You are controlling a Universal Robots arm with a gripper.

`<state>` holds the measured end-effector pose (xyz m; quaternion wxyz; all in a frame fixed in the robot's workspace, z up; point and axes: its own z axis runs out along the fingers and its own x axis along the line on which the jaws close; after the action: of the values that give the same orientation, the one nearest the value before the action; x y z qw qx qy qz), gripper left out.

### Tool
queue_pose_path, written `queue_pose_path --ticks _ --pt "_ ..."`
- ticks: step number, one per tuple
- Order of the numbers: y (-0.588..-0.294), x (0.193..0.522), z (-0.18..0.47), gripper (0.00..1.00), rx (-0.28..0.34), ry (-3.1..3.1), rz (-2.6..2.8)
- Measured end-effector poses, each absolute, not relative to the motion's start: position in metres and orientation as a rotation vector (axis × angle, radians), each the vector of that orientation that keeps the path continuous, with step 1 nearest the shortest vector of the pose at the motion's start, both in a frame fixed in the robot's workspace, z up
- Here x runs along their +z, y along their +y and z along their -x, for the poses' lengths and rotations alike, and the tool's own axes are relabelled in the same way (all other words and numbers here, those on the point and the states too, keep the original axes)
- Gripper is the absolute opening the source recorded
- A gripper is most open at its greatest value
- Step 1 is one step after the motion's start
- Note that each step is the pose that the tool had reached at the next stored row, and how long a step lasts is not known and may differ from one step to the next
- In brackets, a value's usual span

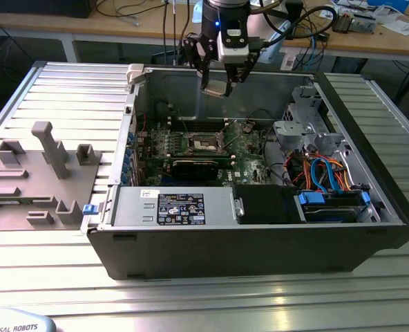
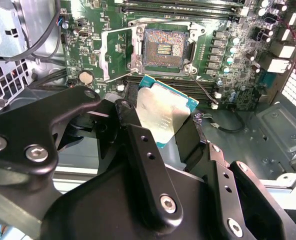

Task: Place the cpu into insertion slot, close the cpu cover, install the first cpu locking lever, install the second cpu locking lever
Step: 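Place the cpu into insertion slot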

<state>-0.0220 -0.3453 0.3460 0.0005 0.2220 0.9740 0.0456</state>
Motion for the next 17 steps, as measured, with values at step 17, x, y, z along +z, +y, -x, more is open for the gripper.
queue_pose_path --ticks 17 --pt "-0.3453 0.346 0.022 0.54 0.143 3.039 -0.771"
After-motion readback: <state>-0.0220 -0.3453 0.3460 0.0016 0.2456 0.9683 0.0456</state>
